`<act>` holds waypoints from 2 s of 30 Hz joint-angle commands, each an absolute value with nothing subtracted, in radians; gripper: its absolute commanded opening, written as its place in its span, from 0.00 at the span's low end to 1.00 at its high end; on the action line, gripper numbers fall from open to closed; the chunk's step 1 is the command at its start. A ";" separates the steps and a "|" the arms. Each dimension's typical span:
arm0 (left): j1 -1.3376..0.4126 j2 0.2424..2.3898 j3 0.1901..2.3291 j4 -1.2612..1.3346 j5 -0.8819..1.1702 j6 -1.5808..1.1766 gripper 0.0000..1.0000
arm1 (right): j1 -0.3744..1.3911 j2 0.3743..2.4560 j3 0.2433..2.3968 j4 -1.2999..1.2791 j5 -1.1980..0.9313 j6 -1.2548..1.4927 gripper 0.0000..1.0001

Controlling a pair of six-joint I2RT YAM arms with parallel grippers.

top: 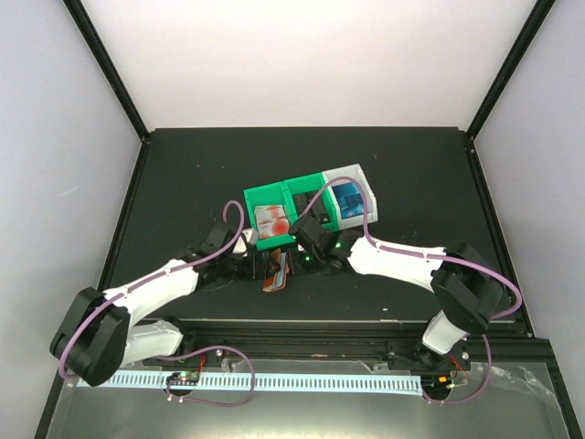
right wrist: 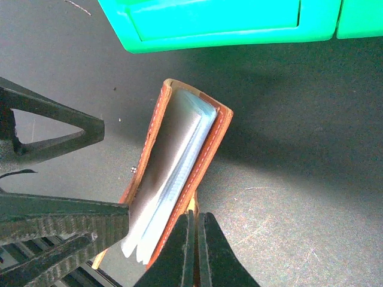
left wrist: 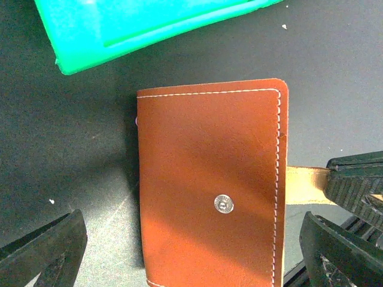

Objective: Put the credit cards into the card holder
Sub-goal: Open the card holder at the center of the board.

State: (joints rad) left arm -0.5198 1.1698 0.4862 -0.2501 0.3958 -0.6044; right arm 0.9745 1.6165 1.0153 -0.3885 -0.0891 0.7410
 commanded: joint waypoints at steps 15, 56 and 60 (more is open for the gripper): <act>-0.537 1.219 0.580 -0.359 0.366 -0.515 0.99 | 0.971 1.577 1.038 -0.386 -0.099 0.714 0.01; -0.552 1.233 0.584 -0.344 0.331 -0.562 0.10 | 0.970 1.462 1.036 -0.439 0.098 0.686 0.37; -0.553 1.228 0.584 -0.341 0.350 -0.565 0.06 | 0.971 1.427 1.039 -0.446 0.121 0.687 0.38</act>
State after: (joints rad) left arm -0.5457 1.2453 0.5606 -0.3649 0.3023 -0.5587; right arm 0.9745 1.4643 1.0214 -0.4694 0.1036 0.7006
